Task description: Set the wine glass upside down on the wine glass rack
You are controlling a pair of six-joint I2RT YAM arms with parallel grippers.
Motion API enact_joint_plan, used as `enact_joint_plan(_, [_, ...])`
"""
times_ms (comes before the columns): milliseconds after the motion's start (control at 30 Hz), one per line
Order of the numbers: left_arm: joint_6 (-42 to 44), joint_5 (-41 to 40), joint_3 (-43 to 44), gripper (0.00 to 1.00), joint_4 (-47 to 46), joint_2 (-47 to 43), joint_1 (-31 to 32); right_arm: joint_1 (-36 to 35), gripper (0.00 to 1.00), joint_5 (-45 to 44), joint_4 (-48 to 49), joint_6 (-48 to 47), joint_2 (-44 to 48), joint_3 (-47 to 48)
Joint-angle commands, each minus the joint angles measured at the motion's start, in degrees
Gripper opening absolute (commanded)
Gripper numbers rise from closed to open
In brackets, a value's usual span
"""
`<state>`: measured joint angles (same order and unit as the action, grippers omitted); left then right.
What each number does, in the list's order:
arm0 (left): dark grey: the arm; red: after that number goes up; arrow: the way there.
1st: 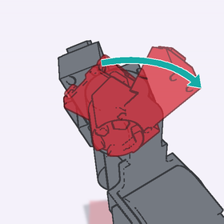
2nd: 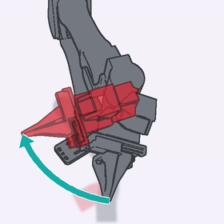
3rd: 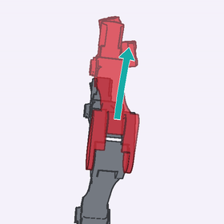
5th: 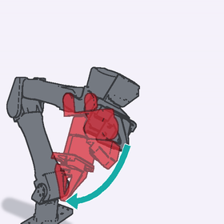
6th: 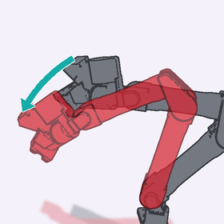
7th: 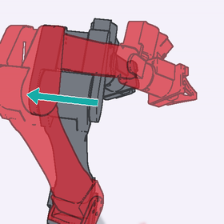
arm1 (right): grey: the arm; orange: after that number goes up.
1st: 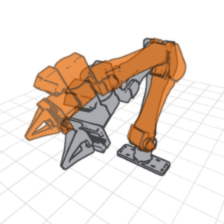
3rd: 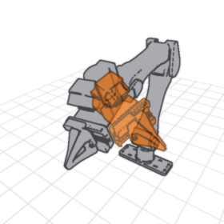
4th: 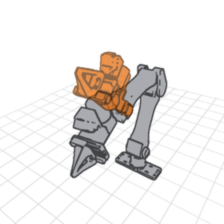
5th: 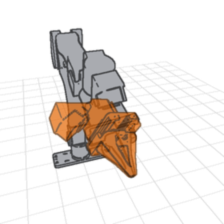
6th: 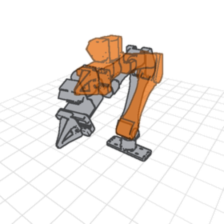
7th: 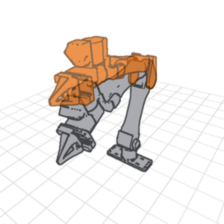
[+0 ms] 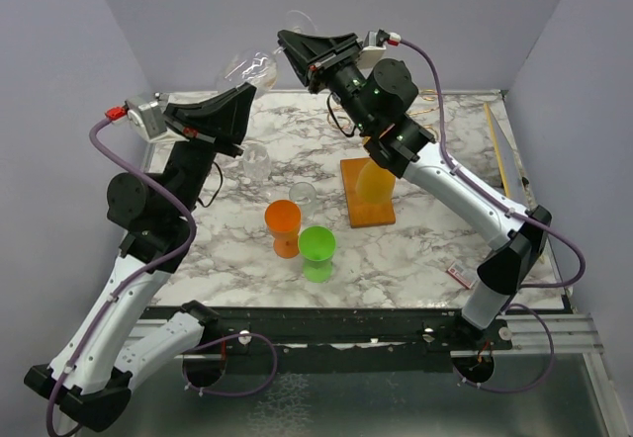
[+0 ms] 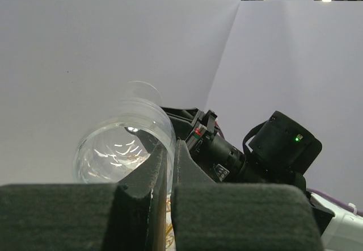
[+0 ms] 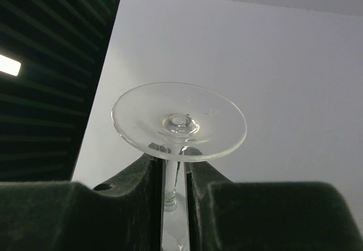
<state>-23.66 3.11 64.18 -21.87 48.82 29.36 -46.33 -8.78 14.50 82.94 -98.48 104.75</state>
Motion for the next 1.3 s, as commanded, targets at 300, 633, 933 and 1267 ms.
enact_joint_plan(300, [-3.52,-2.43,-1.77,0.54,5.09,-4.59,-0.01,-0.52,0.01,-3.84,8.64,-6.56,1.19,-1.78])
enact_joint_plan(633, [-2.87,-10.46,8.65,0.97,35.28,-7.36,-0.01,-0.47,0.01,-2.88,20.61,-25.64,7.40,-10.31])
enact_joint_plan(933, [0.23,1.07,24.72,0.99,48.36,2.04,-0.01,-0.45,0.01,11.42,26.07,-40.97,12.08,-14.57])
enact_joint_plan(1267, [-0.98,26.13,30.42,0.90,46.88,13.56,-0.01,-0.52,0.01,30.67,25.21,-50.28,18.38,-21.75])
